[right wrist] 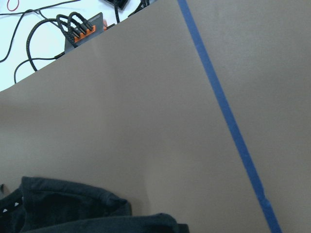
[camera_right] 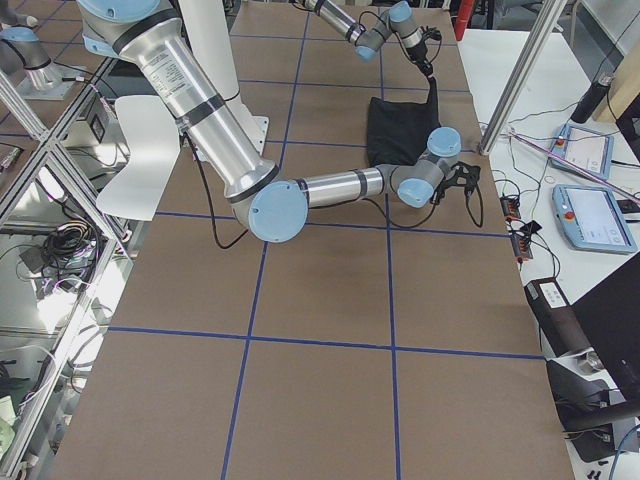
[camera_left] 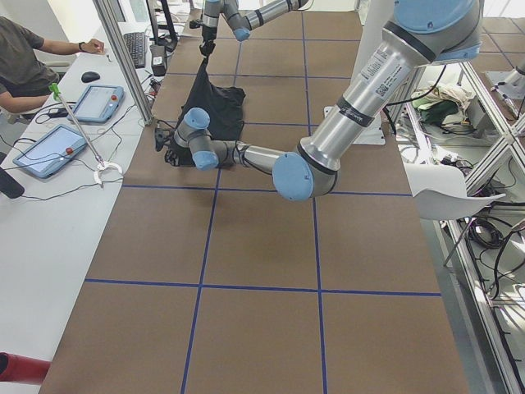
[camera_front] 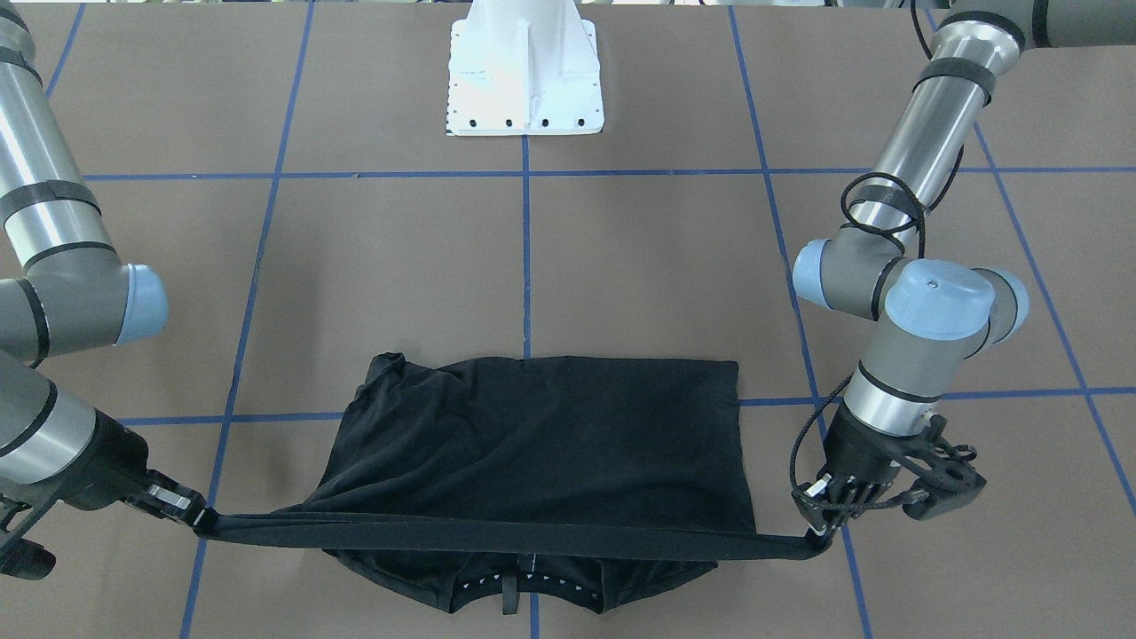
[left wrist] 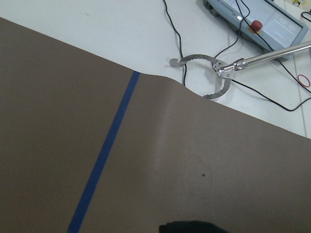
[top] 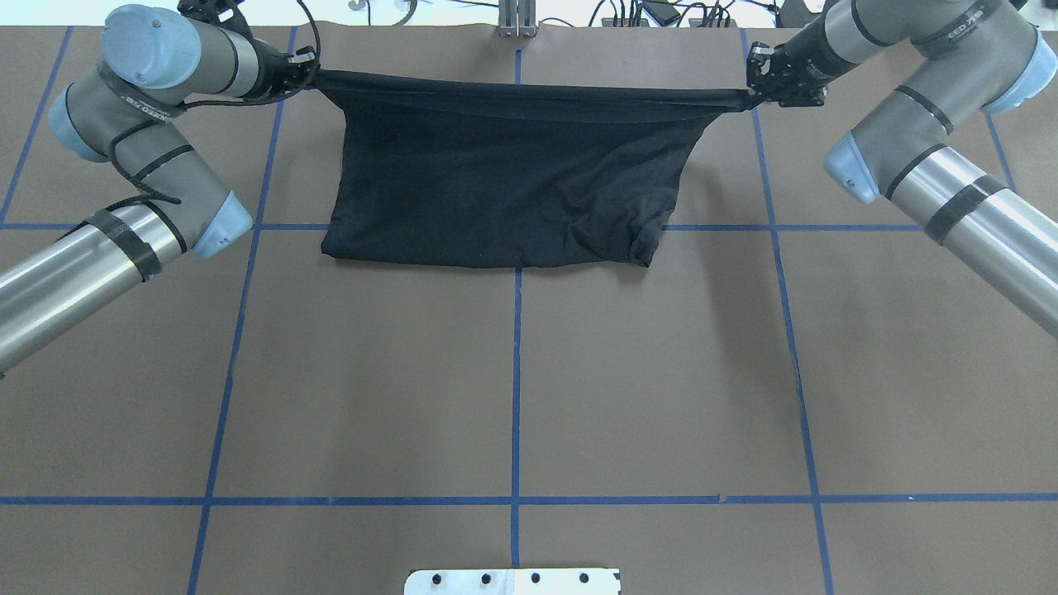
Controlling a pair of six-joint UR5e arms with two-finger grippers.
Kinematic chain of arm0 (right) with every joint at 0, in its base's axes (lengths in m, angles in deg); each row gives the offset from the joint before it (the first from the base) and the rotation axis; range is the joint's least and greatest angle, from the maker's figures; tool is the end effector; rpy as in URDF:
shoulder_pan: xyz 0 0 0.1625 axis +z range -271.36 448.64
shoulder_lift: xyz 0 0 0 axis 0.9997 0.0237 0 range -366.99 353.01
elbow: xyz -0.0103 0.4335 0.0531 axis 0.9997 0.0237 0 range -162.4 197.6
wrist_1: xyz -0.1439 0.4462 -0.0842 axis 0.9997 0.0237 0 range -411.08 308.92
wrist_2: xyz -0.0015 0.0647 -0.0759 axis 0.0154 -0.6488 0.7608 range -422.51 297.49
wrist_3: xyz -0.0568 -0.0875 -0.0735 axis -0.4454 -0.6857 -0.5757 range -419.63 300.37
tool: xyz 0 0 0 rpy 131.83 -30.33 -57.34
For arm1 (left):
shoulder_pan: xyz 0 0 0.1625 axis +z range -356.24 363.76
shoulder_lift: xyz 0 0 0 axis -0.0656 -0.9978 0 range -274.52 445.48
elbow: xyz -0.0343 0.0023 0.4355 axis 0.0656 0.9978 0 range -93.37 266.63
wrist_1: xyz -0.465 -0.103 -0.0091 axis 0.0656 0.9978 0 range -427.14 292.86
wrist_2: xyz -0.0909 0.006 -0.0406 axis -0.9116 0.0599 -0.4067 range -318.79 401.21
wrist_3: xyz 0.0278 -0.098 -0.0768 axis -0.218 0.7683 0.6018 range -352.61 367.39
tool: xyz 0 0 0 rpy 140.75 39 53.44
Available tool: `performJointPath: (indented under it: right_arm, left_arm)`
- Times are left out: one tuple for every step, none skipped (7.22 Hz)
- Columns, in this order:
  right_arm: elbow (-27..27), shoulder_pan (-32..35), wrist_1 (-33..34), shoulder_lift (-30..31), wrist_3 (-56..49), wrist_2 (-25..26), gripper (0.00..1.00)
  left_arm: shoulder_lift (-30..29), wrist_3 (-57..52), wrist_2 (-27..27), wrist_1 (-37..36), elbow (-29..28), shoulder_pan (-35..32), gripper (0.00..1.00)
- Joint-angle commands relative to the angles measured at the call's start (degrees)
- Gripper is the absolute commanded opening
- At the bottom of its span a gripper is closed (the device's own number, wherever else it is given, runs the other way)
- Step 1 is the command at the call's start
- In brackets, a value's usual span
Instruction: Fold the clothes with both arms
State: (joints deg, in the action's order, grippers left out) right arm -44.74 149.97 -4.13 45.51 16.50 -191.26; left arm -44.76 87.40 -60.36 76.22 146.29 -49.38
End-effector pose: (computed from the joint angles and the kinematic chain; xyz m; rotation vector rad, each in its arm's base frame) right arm -0.3639 -0.7768 0.4114 0.0444 -1.0898 0.4338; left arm 0.4473 -0.7761 0.3844 0.4281 1.0473 -0.5613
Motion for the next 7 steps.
performJointPath:
  right_arm:
    - [-1.11, -1.64, 0.08, -1.78, 3.91, -0.45, 0.00]
    - [-1.11, -2.43, 0.08, -2.57, 4.29, -0.27, 0.00]
    - [-1.03, -2.53, 0.08, -2.57, 4.29, -0.18, 0.00]
    - [-0.76, -3.14, 0.08, -2.49, 4.12, 0.34, 0.00]
    - [-0.67, -3.40, 0.08, -2.49, 4.20, 1.04, 0.00]
    - [-0.67, -3.41, 0.08, -2.49, 4.20, 1.05, 0.00]
    - [-0.67, -3.41, 0.08, -2.40, 4.20, 1.05, 0.00]
  left_arm:
    - [-0.89, 4.19, -0.12, 0.16, 0.62, 1.89, 0.00]
    - [-1.07, 6.63, -0.12, 0.25, 0.71, 3.03, 0.00]
    - [-1.07, 7.79, -0.03, 0.25, 0.63, 3.56, 0.00]
    - [-1.07, 7.97, 0.06, 0.34, 0.54, 3.91, 0.00]
    - [-0.90, 7.89, 0.14, 0.34, 0.54, 4.09, 0.00]
    - [-0.81, 7.89, 0.23, 0.34, 0.36, 4.09, 0.00]
    - [-0.81, 7.89, 0.23, 0.34, 0.36, 4.09, 0.00]
